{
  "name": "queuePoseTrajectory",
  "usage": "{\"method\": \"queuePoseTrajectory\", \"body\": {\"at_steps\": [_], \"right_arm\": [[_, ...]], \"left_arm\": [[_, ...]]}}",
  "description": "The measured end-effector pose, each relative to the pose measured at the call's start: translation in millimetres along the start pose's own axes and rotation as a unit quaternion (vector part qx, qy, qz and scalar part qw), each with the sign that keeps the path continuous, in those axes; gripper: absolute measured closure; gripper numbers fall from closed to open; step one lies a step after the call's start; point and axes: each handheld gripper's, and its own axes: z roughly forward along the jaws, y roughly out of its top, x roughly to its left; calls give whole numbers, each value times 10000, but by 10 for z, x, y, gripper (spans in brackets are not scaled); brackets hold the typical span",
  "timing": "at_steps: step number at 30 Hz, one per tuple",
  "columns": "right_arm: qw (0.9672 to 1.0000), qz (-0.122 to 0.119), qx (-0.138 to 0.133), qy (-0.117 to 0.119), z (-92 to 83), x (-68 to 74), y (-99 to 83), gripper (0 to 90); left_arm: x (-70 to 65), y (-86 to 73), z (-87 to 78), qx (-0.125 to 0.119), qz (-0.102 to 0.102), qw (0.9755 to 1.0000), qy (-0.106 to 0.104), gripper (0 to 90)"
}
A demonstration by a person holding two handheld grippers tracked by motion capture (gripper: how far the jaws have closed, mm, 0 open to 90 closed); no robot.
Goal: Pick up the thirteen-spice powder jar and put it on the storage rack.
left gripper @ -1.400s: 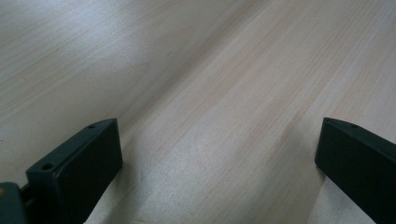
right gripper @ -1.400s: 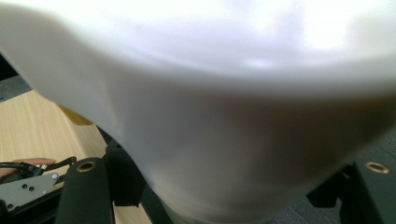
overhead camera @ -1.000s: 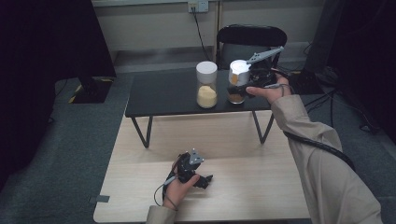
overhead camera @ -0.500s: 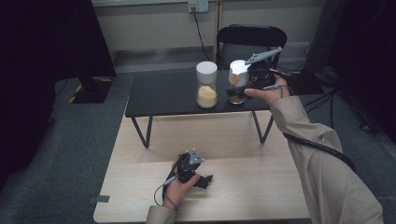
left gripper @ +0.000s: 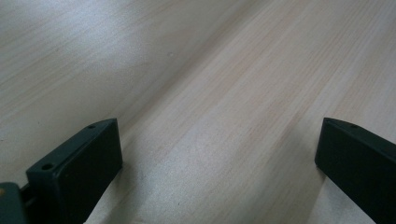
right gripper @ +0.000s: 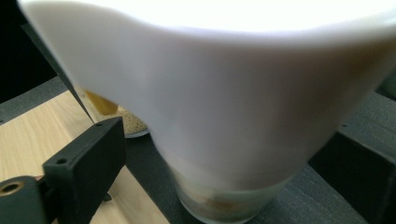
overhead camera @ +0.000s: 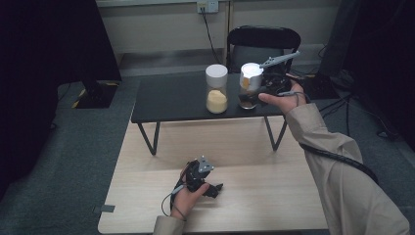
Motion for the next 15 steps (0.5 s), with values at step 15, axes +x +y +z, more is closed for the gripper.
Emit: {"method": "queuePoseTrajectory", "body": {"at_steps": [15], "right_arm": [[9999,21,-71,76,-93,37,-75,15]], "left_arm": [[0,-1,0,-2,-2,10000,-1,0]]}}
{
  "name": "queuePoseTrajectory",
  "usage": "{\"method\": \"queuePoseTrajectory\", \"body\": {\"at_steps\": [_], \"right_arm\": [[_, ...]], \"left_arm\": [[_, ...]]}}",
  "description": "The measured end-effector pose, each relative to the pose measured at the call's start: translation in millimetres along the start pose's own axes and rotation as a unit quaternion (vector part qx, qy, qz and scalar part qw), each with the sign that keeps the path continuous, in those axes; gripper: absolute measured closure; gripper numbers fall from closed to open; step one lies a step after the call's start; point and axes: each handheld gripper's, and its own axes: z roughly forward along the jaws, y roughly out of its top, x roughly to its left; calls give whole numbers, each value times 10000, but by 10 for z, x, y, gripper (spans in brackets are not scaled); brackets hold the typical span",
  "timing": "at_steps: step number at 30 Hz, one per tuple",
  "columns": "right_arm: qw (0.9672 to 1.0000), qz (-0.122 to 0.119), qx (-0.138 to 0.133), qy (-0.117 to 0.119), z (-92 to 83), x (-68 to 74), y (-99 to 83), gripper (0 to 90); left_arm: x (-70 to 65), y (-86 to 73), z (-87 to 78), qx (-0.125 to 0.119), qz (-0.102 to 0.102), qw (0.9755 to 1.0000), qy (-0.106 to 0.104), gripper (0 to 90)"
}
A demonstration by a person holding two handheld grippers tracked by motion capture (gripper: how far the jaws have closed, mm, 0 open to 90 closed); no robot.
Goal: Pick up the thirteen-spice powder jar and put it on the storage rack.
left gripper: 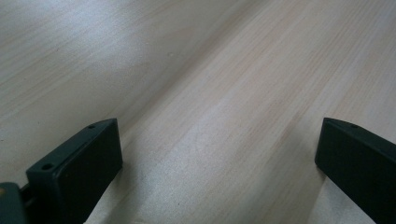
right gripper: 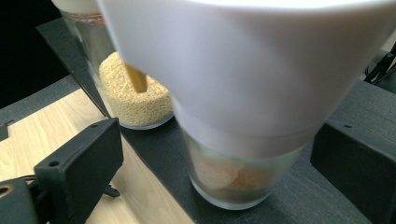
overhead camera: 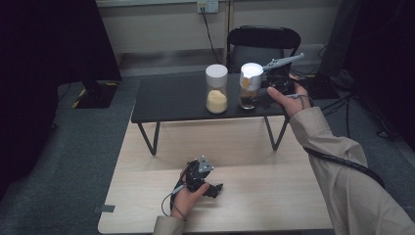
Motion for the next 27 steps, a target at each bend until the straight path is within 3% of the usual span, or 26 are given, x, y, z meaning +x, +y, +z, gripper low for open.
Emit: {"method": "queuePoseTrajectory", "body": {"at_steps": [27], "right_arm": [[9998,55,-42,-174,-43,74,-268,14]], "left_arm": [[0,0,0,1,3,10000,2,0]]}}
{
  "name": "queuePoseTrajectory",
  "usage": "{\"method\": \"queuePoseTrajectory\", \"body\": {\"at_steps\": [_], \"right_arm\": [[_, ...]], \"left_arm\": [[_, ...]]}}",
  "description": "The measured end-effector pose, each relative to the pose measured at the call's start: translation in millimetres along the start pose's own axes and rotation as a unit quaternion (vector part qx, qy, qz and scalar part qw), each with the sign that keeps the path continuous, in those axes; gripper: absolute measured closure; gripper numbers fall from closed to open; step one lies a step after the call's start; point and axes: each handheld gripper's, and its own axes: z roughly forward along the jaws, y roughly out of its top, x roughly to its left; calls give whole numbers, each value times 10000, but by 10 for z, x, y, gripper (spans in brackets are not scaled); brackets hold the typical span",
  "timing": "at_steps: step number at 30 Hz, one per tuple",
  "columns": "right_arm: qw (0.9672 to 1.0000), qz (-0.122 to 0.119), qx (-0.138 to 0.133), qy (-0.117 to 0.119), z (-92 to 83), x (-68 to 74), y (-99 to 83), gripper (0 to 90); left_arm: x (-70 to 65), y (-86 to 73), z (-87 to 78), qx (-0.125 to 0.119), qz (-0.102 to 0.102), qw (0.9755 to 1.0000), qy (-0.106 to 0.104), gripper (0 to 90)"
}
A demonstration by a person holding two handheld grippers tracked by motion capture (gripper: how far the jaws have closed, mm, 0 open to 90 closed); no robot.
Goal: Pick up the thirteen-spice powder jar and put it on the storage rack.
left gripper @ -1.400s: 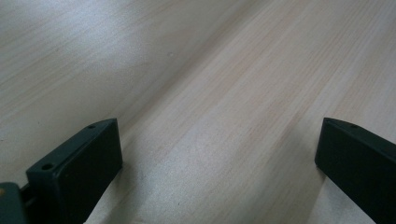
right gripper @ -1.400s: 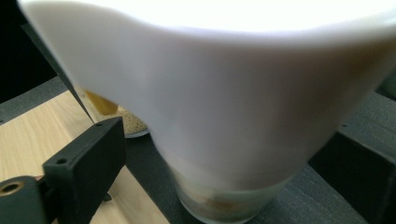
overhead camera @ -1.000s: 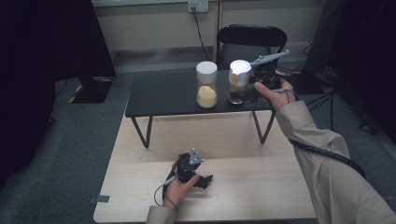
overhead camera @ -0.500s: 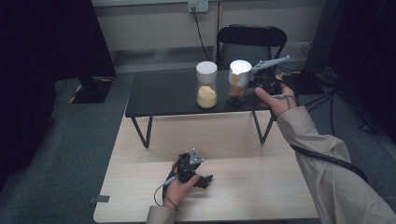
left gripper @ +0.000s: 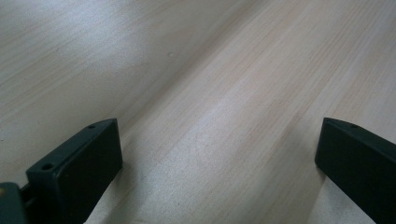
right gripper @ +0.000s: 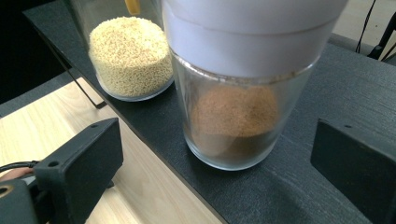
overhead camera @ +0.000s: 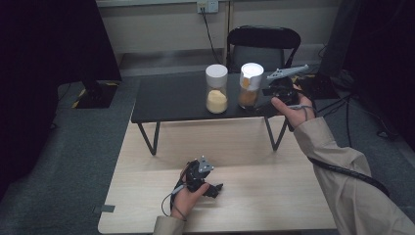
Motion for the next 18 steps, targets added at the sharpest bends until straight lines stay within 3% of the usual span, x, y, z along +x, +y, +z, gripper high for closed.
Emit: {"method": "queuePoseTrajectory", "body": {"at_steps": [18], "right_arm": [[9999,-81,-39,52,-67,80,-166,14]], "left_arm": [[0,0,0,-2,-2,10000,1,0]]}}
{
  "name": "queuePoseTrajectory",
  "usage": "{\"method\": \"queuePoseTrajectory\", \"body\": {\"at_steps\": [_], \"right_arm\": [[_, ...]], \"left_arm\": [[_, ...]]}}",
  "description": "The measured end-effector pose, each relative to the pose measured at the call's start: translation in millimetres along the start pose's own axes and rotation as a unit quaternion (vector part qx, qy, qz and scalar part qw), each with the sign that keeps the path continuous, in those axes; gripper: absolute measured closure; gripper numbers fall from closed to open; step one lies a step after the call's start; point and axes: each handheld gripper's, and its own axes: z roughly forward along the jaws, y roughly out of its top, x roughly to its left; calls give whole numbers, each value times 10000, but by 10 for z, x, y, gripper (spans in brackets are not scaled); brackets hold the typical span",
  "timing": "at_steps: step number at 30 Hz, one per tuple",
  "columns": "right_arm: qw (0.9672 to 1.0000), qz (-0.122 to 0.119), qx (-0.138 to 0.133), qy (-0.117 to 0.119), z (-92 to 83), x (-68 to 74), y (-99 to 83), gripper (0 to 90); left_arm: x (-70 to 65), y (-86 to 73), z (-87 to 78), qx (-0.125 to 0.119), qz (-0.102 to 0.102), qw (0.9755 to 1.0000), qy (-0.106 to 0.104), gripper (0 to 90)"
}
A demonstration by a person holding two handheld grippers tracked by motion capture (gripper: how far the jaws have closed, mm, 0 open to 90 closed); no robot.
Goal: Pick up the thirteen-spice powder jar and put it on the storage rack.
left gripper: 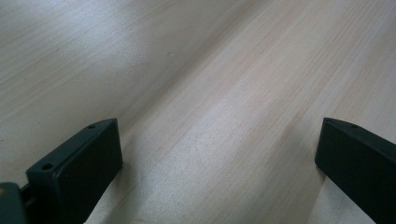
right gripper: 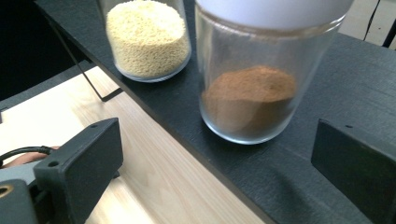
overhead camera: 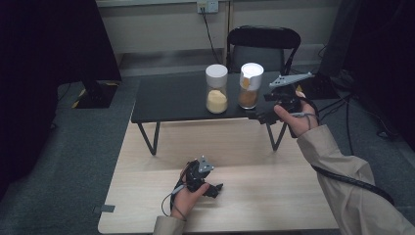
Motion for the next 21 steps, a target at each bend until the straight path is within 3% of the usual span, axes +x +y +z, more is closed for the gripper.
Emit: {"method": "queuePoseTrajectory", "body": {"at_steps": [21], "right_arm": [[9998,-50,-110,158,-23,77,-234,12]], "left_arm": [[1,1,0,1,0,10000,-2,0]]}}
